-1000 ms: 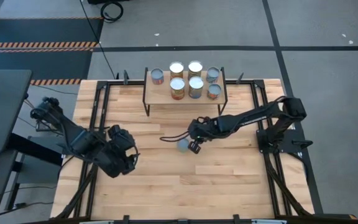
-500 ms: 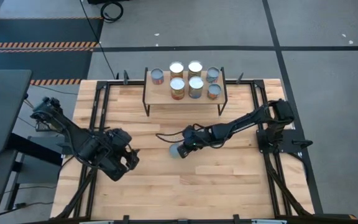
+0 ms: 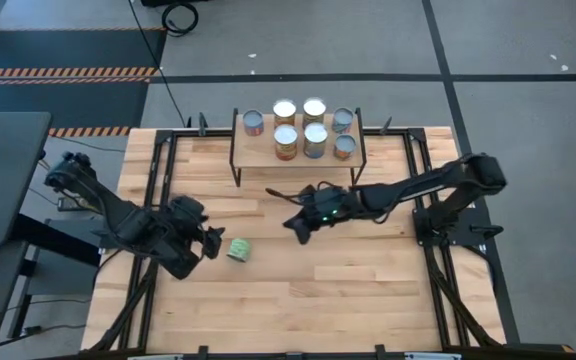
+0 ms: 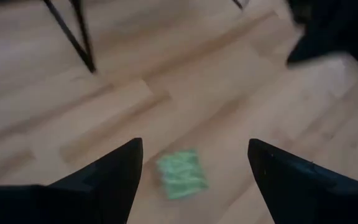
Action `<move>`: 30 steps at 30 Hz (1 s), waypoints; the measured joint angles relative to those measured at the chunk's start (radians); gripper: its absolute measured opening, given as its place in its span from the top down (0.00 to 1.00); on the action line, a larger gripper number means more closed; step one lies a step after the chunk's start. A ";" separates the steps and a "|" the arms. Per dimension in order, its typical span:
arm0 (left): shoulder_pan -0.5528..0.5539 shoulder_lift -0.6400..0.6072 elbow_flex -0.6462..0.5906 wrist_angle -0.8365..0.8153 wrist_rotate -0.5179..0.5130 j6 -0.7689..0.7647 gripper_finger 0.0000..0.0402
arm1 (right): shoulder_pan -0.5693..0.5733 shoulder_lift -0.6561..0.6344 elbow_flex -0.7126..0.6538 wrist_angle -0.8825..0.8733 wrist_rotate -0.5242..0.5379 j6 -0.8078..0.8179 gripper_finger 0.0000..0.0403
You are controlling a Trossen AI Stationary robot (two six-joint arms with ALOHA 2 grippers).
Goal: Pick and place cans onto a shelf
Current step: Put the canned green peas on the shelf
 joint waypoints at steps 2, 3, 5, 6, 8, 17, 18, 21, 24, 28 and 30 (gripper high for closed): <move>0.001 0.001 -0.052 0.089 0.045 0.036 0.26 | -0.004 -0.054 0.000 -0.100 0.008 -0.053 0.97; 0.007 0.002 -0.077 0.125 0.073 0.052 0.26 | -0.007 -0.079 0.000 -0.148 0.008 -0.074 0.96; 0.017 0.002 -0.130 0.188 0.118 0.089 0.25 | -0.014 -0.126 0.000 -0.235 0.007 -0.118 0.94; 0.022 0.002 -0.158 0.225 0.125 0.109 0.25 | -0.016 -0.147 0.000 -0.268 0.007 -0.146 0.92; 0.026 0.002 -0.214 0.273 0.136 0.169 0.23 | -0.018 -0.194 0.000 -0.324 0.007 -0.205 0.89; 0.269 -0.009 -0.295 -0.028 0.389 0.069 0.22 | -0.023 -0.362 0.000 -0.520 0.005 -0.383 0.72; 0.310 -0.008 -0.295 -0.025 0.446 0.108 0.22 | -0.031 -0.373 0.000 -0.522 0.005 -0.404 0.70; 0.423 0.009 -0.299 -0.001 0.584 0.195 0.22 | -0.065 -0.397 0.000 -0.525 0.004 -0.464 0.63; 0.516 0.008 -0.354 0.025 0.734 0.216 0.22 | -0.102 -0.412 0.000 -0.532 0.004 -0.525 0.55; 0.578 0.008 -0.438 0.089 0.845 0.219 0.22 | -0.142 -0.431 0.000 -0.537 0.000 -0.589 0.47; 0.580 0.008 -0.467 0.114 0.862 0.221 0.22 | -0.160 -0.440 0.000 -0.546 -0.001 -0.612 0.44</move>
